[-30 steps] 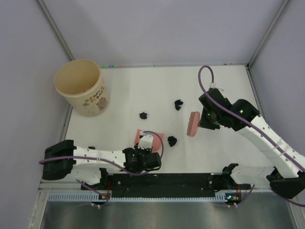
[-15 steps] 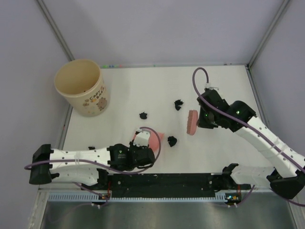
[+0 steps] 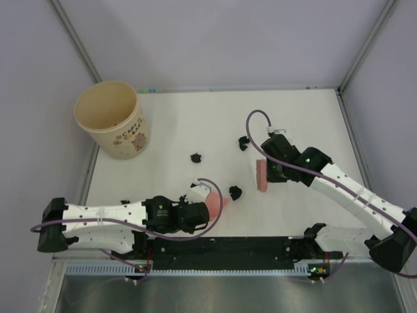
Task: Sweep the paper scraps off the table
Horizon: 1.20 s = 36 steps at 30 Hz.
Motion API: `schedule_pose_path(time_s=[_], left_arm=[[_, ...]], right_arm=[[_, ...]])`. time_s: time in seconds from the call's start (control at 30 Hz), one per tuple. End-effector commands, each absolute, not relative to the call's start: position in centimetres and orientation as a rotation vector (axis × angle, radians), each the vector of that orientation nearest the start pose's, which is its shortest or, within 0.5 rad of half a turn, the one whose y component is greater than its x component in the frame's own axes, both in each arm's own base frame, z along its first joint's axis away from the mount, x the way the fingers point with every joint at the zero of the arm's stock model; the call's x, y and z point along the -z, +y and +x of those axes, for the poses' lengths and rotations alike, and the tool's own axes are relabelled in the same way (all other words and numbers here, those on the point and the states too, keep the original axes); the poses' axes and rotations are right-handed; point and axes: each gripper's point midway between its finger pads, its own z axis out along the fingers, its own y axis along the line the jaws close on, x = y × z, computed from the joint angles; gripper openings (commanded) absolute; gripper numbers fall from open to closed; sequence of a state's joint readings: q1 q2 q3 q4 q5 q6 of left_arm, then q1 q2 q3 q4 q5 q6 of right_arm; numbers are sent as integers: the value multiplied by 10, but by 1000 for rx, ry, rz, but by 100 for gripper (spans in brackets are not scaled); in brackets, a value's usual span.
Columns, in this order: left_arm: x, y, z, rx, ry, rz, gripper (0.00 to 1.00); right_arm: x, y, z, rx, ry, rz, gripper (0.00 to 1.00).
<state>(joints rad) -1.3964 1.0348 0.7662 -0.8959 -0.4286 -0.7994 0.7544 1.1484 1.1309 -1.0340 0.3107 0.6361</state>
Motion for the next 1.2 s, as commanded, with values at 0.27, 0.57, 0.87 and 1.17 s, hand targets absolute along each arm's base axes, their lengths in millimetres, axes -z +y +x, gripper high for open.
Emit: schedule_pose_path(time_s=[0.27,0.57,0.87,1.17], left_arm=[[-90,-219,79,250,2440,781,0],[-78,-240,77,265,2429,875,0],[-68,-249,78,244,2419,944,0],[-59,-252,77,235,2423,966,0]], right_arm=[[-179,182,225,-279,2435,-235,0],[-158,198,216,-353,2497,-324,0],[-152,210,217,-387,2485,-418,0],[-145,224,217,-423,2433,-583,0]])
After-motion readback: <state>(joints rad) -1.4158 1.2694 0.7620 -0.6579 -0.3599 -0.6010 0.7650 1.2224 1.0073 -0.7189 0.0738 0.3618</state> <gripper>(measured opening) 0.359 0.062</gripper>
